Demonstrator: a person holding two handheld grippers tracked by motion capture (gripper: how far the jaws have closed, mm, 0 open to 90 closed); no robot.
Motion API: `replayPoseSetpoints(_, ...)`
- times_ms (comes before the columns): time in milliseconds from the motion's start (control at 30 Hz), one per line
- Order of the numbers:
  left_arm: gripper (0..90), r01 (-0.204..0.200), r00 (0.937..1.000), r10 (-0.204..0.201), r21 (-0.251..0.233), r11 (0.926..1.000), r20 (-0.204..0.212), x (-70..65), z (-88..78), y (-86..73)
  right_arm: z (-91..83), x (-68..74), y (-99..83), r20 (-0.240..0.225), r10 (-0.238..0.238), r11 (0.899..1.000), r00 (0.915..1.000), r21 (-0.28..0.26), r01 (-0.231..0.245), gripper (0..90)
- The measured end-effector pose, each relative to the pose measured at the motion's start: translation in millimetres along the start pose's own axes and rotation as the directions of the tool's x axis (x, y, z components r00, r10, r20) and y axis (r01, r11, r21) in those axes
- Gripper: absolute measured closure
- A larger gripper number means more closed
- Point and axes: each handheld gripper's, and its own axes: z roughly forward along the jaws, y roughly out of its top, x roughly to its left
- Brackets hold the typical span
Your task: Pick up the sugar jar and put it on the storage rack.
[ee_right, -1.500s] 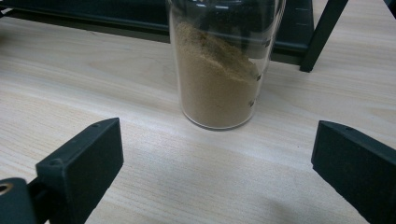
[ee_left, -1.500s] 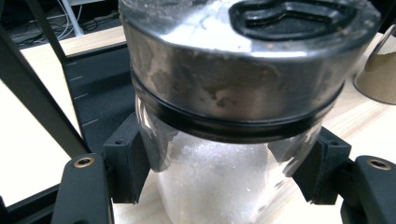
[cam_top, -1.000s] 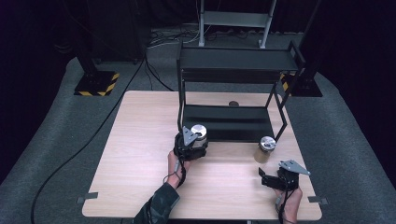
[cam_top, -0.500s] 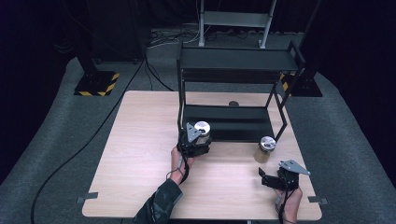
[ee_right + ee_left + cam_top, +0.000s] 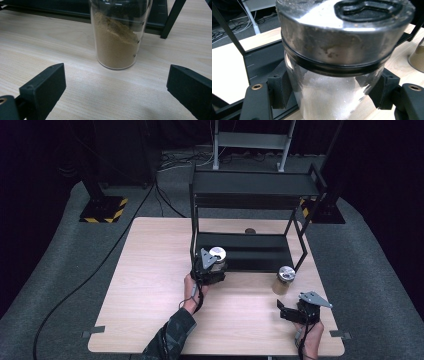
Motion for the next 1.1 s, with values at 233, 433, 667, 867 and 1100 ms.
replayPoseSetpoints(233,30.4,0.001,1.0,-0.001,-0.001,1.0,-0.001,0.0,4.1,2.3,0.1,-0.2,0.2,-0.001,0.001,1.0,1.0,0.001,-0.001,1.3)
replayPoseSetpoints(433,30.4,-0.008,1.0,0.008,-0.003,1.0,-0.001,-0.5,5.4,5.1,0.0,-0.1,0.1,-0.001,0.0,1.0,1.0,0.0,0.0,1.3)
replayPoseSetpoints(667,30.4,-0.004,1.0,0.004,-0.005,1.0,-0.003,0.2,8.4,7.5,0.1,-0.5,0.2,-0.001,0.001,1.0,1.0,0.001,-0.001,1.3)
replayPoseSetpoints(867,30.4,-0.002,1.0,0.002,-0.008,1.0,-0.001,0.0,13.4,9.7,0.0,-0.6,0.1,-0.002,0.002,1.0,1.0,0.0,-0.002,1.3)
replayPoseSetpoints(1100,30.4,-0.004,1.0,0.004,-0.004,1.0,-0.004,-0.1,19.8,12.9,0.1,-1.0,0.3,-0.003,0.004,1.0,1.0,0.001,-0.004,1.3)
